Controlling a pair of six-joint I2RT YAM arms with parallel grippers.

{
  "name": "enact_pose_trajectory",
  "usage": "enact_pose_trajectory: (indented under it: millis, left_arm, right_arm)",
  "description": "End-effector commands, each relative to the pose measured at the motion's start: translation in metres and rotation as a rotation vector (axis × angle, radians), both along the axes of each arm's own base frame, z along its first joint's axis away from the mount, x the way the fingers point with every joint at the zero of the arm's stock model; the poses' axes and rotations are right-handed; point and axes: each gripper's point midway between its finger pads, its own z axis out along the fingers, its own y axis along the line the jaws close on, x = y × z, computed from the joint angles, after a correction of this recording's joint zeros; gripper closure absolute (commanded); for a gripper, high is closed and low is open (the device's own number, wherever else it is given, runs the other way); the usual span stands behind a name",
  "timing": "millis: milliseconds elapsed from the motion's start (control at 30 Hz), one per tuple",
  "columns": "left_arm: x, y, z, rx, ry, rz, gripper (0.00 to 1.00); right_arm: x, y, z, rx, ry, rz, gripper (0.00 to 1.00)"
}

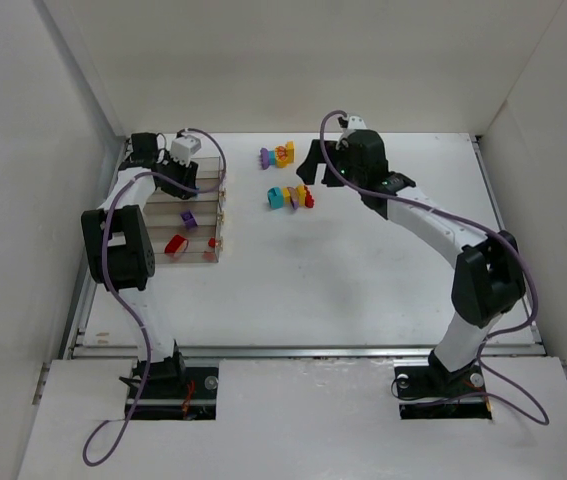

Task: Sort the legos into containers by color

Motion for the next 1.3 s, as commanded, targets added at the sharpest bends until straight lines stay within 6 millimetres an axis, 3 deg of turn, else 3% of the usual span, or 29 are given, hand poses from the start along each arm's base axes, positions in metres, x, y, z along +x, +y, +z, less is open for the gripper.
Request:
enact_pose_trajectory:
  millis: [0, 67, 133, 233, 367, 400, 467, 533, 667, 700, 800, 833, 900, 933, 967, 1000, 1100, 1167, 1267]
  left_arm:
    - [0.018, 0.005, 0.033, -0.004, -0.104, 0.033, 0.58]
    - [0.016, 0.005, 0.034, -0.005, -0.093, 0.033, 0.44]
    - [0.013, 0.006, 0.028, -0.001, -0.061, 0.039, 0.34]
    - [0.014, 0.011, 0.027, 0.027, -0.063, 0.048, 0.29]
    - [0.014, 0.011, 0.046, 0.037, -0.104, 0.042, 0.29]
    - [0.013, 0.008, 0.051, 0.026, -0.115, 0.031, 0.28]
    - [0.012, 0.006, 0.067, 0.019, -0.146, 0.022, 0.28]
    - [0.012, 0.003, 0.079, -0.001, -0.171, 0.03, 0.28]
    - [0.008, -0.001, 0.104, -0.004, -0.227, 0.004, 0.28]
    - [0.007, -0.005, 0.115, 0.013, -0.259, -0.02, 0.28]
    - [0.0, -0.019, 0.131, 0.046, -0.304, -0.082, 0.27]
    - [-0.002, -0.023, 0.134, 0.065, -0.316, -0.11, 0.27]
    - [-0.005, -0.037, 0.141, 0.04, -0.337, -0.161, 0.27]
    - [-0.006, -0.045, 0.142, 0.026, -0.339, -0.183, 0.25]
    - [-0.009, -0.053, 0.141, 0.014, -0.332, -0.204, 0.25]
    - [-0.011, -0.061, 0.144, 0.004, -0.333, -0.224, 0.24]
    - [-0.015, -0.086, 0.151, 0.002, -0.338, -0.281, 0.24]
    - [-0.017, -0.102, 0.154, -0.004, -0.338, -0.313, 0.24]
    - [-0.02, -0.108, 0.153, -0.007, -0.329, -0.327, 0.24]
  right_arm:
    - [0.01, 0.006, 0.019, 0.02, -0.029, 0.007, 0.0]
    - [0.008, 0.005, 0.008, 0.004, 0.002, 0.007, 0.0]
    - [0.008, 0.007, 0.013, 0.011, -0.004, 0.016, 0.0]
    - [0.011, 0.006, 0.01, 0.004, 0.002, 0.007, 0.0]
    - [0.017, 0.005, 0.004, -0.023, 0.032, -0.017, 0.0]
    - [0.017, 0.002, -0.012, -0.057, 0.082, -0.031, 0.0]
    - [0.023, 0.001, -0.013, -0.083, 0.097, -0.043, 0.0]
    - [0.024, -0.002, -0.033, -0.136, 0.142, -0.04, 0.0]
    - [0.03, -0.002, -0.045, -0.18, 0.171, -0.014, 0.0]
    - [0.034, -0.006, -0.038, -0.169, 0.165, -0.017, 0.0]
    - [0.039, -0.02, -0.055, -0.196, 0.209, 0.02, 0.08]
    - [0.04, -0.024, -0.055, -0.2, 0.204, 0.035, 0.19]
    - [0.041, -0.036, -0.074, -0.259, 0.23, 0.061, 0.32]
    - [0.042, -0.038, -0.075, -0.277, 0.221, 0.063, 0.46]
    - [0.039, -0.04, -0.088, -0.307, 0.24, 0.08, 0.5]
    - [0.039, -0.04, -0.095, -0.312, 0.251, 0.081, 0.5]
    - [0.038, -0.038, -0.118, -0.318, 0.273, 0.105, 0.32]
    - [0.04, -0.037, -0.125, -0.322, 0.284, 0.106, 0.28]
    - [0.046, -0.032, -0.138, -0.32, 0.3, 0.117, 0.28]
